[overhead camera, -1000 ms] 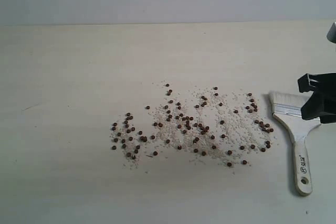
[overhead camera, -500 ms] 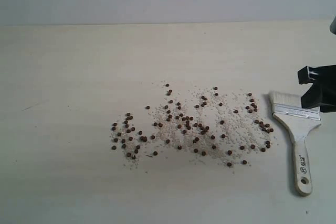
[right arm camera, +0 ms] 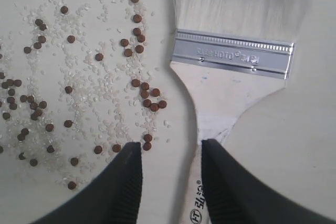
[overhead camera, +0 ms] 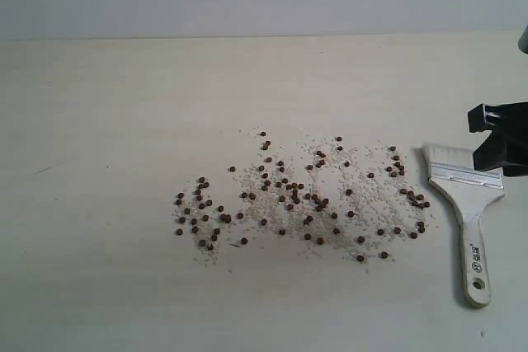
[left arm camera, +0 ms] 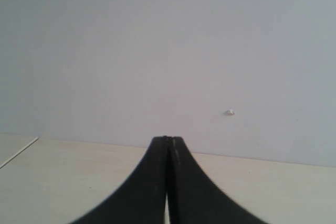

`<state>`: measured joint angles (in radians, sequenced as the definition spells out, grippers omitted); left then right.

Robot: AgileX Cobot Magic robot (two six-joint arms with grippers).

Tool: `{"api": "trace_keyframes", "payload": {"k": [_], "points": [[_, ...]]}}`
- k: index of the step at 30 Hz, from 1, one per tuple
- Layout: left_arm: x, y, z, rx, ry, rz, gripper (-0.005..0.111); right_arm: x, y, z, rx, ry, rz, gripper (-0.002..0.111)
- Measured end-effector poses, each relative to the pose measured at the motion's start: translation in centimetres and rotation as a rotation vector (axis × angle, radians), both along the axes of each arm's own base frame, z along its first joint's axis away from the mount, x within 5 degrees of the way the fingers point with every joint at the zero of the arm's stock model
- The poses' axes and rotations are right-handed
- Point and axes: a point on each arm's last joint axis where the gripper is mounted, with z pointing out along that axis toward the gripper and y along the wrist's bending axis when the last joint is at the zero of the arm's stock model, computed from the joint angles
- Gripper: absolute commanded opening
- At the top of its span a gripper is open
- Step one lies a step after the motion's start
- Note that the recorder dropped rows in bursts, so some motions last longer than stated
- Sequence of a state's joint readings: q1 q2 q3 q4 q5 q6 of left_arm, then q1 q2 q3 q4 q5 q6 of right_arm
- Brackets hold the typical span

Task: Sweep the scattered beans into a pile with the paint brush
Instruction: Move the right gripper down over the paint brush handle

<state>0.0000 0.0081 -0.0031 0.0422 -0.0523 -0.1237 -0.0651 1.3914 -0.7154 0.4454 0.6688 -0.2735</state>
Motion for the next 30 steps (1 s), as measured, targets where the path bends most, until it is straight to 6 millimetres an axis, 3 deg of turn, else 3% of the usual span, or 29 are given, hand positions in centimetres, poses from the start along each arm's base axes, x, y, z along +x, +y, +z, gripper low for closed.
{"api": "trace_keyframes", "payload": {"k": [8, 21, 30], "points": [[0.0, 0.0, 0.0, 0.0, 0.0, 0.0, 0.0, 0.1, 0.0, 0.0, -0.008, -0.013, 0.008, 0.039], [0.0, 0.0, 0.0, 0.0, 0.0, 0.0, 0.0, 2.4, -1.1, 1.1, -0.067, -0.278, -0.123, 0.039], [0.0, 0.0, 0.0, 0.0, 0.0, 0.0, 0.0, 2.0, -1.1, 0.1, -0.117, -0.199, -0.035, 0.037]]}}
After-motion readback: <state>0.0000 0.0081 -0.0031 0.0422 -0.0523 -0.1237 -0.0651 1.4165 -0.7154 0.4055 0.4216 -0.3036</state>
